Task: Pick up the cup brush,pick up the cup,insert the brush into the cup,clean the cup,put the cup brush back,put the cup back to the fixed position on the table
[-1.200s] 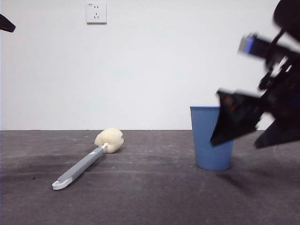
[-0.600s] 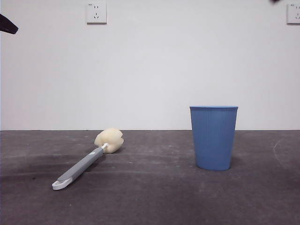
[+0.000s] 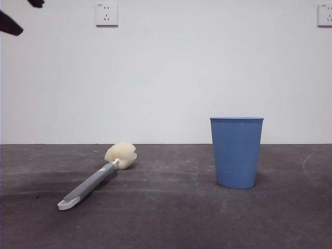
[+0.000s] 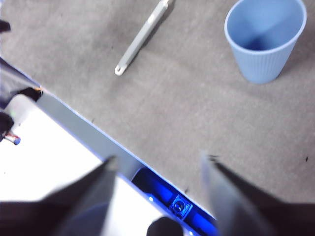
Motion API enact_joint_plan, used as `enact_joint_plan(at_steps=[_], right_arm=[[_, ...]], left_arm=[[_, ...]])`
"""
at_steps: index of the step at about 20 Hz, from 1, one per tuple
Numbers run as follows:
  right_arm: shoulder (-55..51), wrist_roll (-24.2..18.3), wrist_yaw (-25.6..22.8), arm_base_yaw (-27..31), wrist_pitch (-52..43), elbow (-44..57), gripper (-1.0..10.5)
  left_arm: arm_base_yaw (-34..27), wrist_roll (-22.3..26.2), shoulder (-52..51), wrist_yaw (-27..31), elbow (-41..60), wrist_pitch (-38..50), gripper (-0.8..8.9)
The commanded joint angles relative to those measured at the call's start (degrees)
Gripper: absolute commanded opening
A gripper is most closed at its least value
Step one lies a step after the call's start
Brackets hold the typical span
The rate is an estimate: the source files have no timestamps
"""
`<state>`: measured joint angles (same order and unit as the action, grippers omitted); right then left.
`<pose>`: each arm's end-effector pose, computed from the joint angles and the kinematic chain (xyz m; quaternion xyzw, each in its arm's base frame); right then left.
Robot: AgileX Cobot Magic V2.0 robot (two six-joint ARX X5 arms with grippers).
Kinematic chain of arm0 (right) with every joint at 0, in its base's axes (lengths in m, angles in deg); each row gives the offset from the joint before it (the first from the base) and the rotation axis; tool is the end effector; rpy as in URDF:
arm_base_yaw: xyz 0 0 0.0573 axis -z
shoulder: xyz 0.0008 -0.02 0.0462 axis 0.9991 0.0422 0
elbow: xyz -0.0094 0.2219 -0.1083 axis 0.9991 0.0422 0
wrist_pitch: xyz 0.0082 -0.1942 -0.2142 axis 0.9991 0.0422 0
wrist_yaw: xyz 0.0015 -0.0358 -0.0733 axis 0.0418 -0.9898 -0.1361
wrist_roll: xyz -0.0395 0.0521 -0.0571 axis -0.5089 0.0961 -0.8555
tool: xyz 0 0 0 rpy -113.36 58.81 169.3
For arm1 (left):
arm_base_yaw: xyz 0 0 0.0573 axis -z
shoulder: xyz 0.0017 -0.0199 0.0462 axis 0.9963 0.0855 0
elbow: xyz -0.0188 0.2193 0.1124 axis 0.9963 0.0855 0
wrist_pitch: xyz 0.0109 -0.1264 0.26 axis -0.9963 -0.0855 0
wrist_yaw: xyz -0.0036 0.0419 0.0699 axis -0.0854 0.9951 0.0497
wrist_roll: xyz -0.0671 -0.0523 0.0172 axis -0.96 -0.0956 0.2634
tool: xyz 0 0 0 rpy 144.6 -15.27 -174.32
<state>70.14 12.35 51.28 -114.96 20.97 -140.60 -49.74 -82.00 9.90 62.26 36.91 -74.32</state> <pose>0.1659 0.1157 0.2850 0.0079 0.4223 0.3584 0.8326 0.1661 -0.1373 0.2593 -0.1284 0.3619 -0.3180 0.8668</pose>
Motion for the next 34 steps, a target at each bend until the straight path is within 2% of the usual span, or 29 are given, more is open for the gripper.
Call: enact_joint_plan(at_steps=[1,17,20,22,23,25,27,29,34], right_arm=[[-0.2,-1.1,0.1,-0.2,0.6,-0.1,-0.1],[-0.2,-1.1,-0.3,-0.1,-0.2,-0.1,0.0],[-0.2,-1.1,-0.3,-0.1,-0.2,-0.1,0.0],[-0.2,-1.1,-0.3,-0.1,-0.2,-0.1,0.0],[-0.2,-1.1,-0.3,-0.1,-0.2,-0.1,0.0],[-0.2,-1.1,-0.3,-0.1,-0.2,-0.1,0.0],[-0.2,-1.1,-0.3,-0.1,-0.2,-0.1,0.0],[-0.2,-1.1,-0.3,-0.1,-0.2,-0.1,0.0],[-0.2,-1.1,-0.3,-0.1,-0.2,-0.1,0.0]], left_arm=[[-0.1,0.8,-0.1,-0.1,-0.3,0.1,-0.08],[-0.1,2.0,-0.1,0.4,-0.3,1.4,-0.04],[-0.1,2.8,-0.1,2.5,-0.3,1.8,-0.03],[-0.1,7.4,-0.1,7.8,-0.3,3.8,-0.03],[-0.1,10.1,-0.1,12.8,-0.3,6.7,-0.03],[-2.1,18.7,-1.0,22.0,-0.2,14.8,-0.03],[-7.0,26.5,-2.6,22.0,-0.2,21.7,-0.03],[-13.7,30.8,-5.2,19.4,1.3,27.7,-0.03],[-28.0,32.0,-13.4,19.3,13.1,37.7,-0.03]])
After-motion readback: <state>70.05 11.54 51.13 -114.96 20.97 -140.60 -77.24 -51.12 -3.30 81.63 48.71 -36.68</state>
